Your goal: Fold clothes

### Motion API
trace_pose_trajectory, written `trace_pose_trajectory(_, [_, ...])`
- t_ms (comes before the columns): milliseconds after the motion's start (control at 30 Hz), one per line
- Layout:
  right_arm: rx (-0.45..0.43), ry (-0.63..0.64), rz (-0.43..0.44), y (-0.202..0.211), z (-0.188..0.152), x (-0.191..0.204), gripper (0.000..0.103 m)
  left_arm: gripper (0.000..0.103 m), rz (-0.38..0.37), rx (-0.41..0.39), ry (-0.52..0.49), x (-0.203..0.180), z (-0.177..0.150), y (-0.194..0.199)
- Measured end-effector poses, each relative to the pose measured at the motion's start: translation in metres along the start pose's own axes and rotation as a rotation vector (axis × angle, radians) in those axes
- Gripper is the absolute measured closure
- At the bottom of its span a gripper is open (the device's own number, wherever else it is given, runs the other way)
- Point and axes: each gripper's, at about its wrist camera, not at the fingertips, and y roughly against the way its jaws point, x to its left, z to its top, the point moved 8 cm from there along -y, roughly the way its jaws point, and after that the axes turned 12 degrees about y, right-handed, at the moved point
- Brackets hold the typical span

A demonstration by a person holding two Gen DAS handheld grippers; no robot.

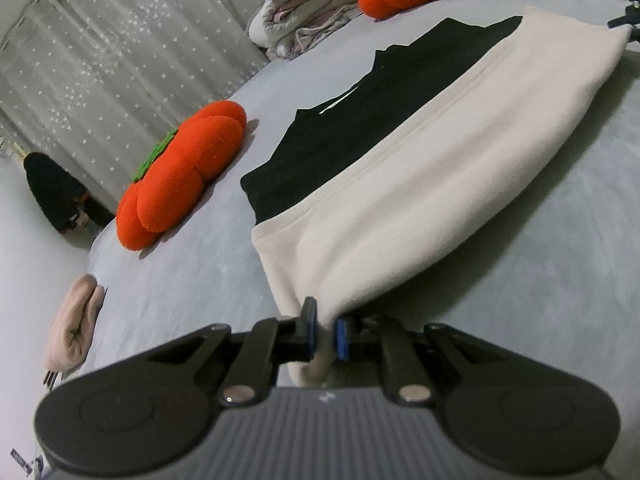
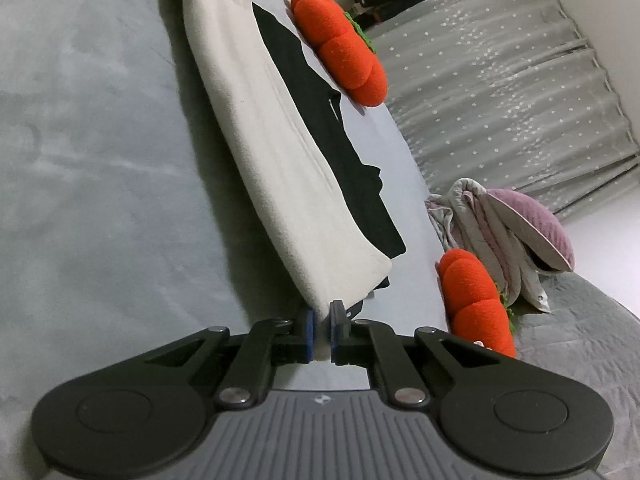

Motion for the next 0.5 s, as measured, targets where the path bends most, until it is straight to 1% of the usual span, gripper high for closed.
trace_pose_trajectory(200, [-0.023, -0.017, 0.005, 0.013, -0.004, -0.009, 0.098, 0.094, 0.016, -0.013, 0.004, -0.001, -0.001, 0.020])
trace_pose_trajectory(367, [-0.035, -0.027, 0.001, 0.031, -0.009, -0.009, 0.098, 0.094, -0.017, -0.027, 0.003, -0.008, -0.012, 0.049])
trace_pose_trajectory(500, [-0.048, -0.041, 0.020, 0.043, -0.015, -0.008, 0.098, 0.094, -0.044, -0.040, -0.010, -0.012, -0.022, 0.074])
